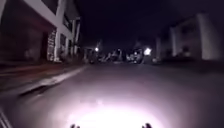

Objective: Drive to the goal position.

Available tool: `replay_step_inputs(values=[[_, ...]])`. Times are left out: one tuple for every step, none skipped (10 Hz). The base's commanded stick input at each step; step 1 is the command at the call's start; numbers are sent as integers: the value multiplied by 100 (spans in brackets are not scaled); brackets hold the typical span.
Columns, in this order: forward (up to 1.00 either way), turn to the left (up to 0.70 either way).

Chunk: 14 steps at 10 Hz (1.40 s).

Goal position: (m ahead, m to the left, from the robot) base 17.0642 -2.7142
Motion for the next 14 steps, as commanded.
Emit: replay_step_inputs(values=[[85, 0], [85, 0], [85, 0], [85, 0], [85, 0], [85, 0], [85, 0], [85, 0], [85, 0], [85, 0], [85, 0], [85, 0], [85, 0], [85, 0]])
